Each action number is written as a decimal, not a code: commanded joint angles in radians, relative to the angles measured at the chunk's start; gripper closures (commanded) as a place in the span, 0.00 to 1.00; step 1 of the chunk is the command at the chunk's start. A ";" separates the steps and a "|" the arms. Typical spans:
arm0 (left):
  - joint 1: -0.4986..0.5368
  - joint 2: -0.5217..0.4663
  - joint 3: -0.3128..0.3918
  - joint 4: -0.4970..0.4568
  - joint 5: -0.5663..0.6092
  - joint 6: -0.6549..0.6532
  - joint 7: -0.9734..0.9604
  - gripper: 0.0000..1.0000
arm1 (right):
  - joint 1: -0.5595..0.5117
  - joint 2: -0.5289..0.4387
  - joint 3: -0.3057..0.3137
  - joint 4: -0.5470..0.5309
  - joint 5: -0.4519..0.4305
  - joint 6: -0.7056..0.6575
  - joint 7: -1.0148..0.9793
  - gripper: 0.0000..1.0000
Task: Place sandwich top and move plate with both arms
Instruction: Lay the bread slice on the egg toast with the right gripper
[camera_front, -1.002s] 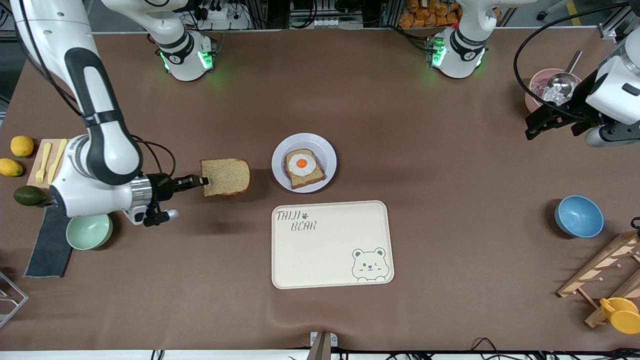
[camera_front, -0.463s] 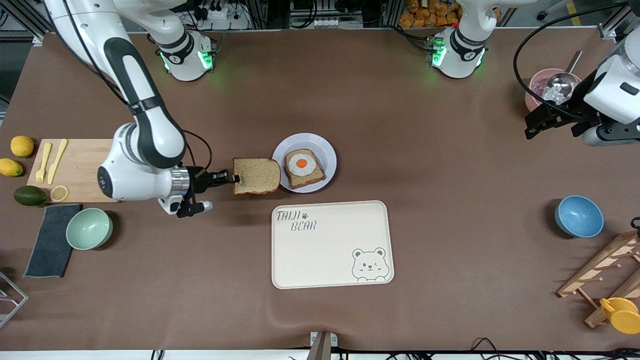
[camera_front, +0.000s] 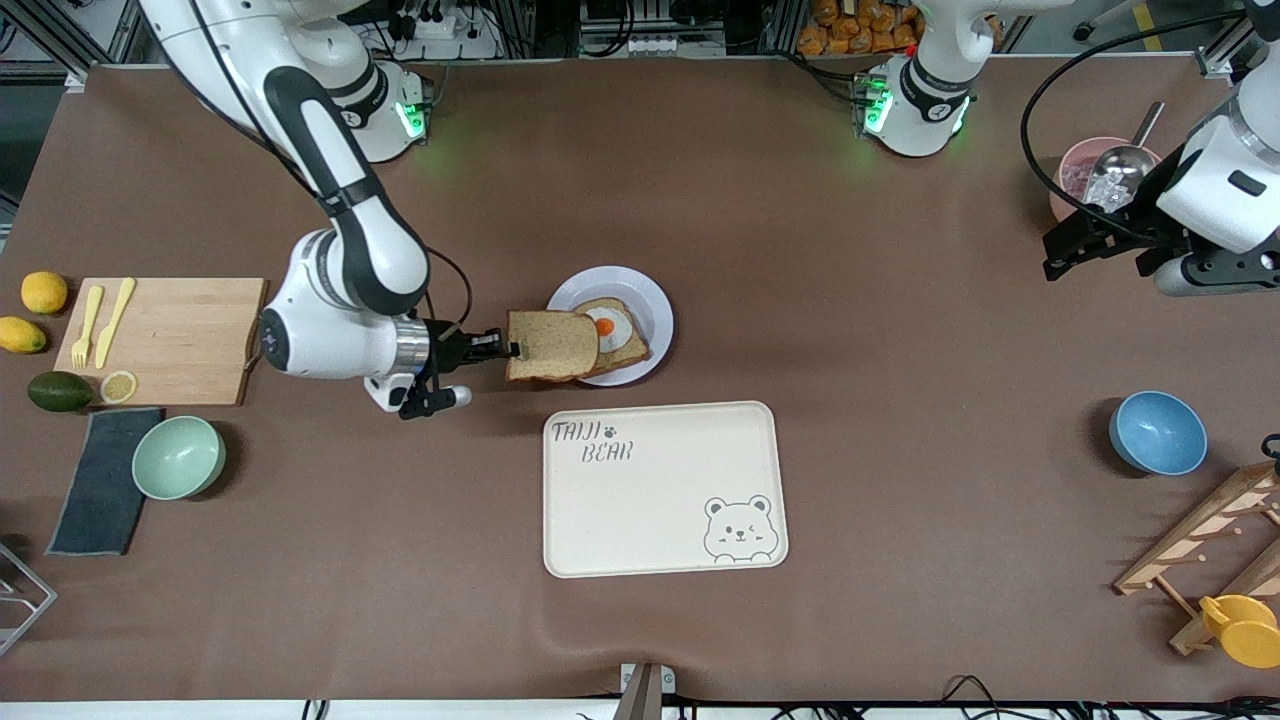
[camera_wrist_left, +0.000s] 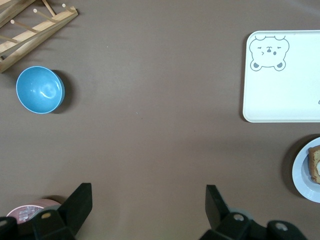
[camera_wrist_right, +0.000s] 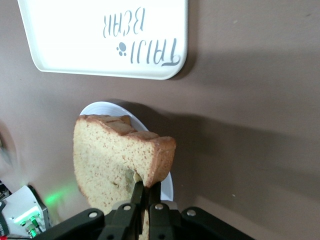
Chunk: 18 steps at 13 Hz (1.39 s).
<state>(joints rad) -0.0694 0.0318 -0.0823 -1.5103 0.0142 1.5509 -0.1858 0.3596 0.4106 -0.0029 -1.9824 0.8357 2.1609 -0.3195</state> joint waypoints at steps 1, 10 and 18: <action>-0.003 0.005 -0.001 -0.001 -0.013 0.014 0.014 0.00 | 0.062 -0.053 -0.011 -0.071 0.069 0.054 0.013 1.00; -0.015 0.022 -0.002 -0.001 -0.014 0.058 0.012 0.00 | 0.208 -0.075 -0.011 -0.136 0.166 0.235 0.011 1.00; -0.021 0.048 -0.002 -0.002 -0.019 0.067 0.012 0.00 | 0.234 -0.036 -0.011 -0.135 0.166 0.299 -0.001 1.00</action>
<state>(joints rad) -0.0889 0.0693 -0.0854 -1.5161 0.0142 1.6077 -0.1858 0.5716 0.3740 -0.0033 -2.1071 0.9788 2.4324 -0.3170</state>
